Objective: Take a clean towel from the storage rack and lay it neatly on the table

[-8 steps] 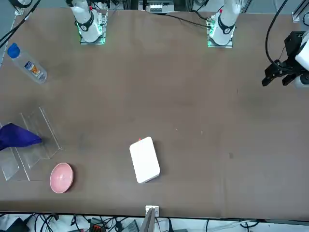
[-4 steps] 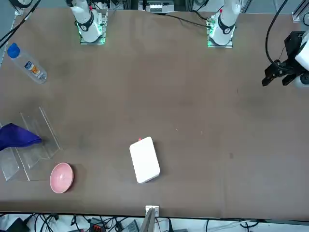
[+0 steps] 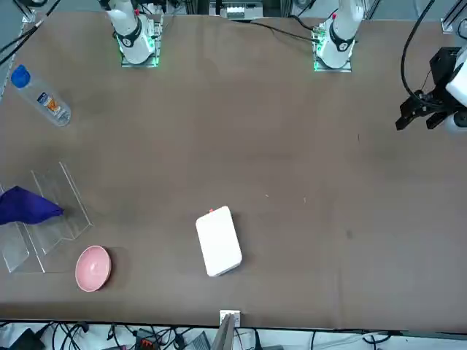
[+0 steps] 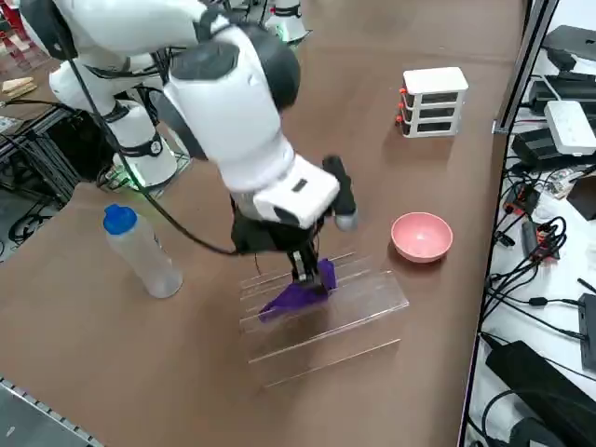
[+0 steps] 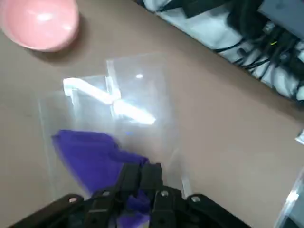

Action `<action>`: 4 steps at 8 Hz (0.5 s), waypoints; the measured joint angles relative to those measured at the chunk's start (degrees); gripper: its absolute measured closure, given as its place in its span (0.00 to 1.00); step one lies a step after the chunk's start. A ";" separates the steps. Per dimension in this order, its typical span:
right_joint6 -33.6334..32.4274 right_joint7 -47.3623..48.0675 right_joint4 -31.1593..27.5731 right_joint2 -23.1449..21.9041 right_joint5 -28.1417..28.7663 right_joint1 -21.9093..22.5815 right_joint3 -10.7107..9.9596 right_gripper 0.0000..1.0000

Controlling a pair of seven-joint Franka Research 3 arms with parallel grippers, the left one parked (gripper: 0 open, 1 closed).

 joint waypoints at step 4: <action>-20.80 27.15 -6.62 -12.48 0.33 5.01 0.66 0.96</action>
